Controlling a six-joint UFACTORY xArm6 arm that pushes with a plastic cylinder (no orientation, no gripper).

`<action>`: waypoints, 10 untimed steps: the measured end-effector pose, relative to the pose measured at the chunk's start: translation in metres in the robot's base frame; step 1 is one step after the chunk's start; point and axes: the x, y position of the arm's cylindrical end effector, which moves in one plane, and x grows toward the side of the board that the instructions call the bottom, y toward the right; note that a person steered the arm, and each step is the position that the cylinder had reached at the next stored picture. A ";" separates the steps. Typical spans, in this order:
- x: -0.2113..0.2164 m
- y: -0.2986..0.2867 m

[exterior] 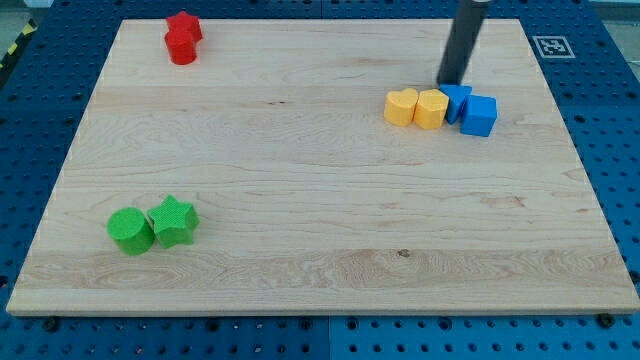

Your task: Move the yellow hexagon towards the right bottom

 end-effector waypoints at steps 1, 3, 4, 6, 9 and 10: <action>0.006 -0.016; 0.057 -0.017; 0.090 -0.017; 0.165 -0.017; 0.260 0.029; 0.258 0.030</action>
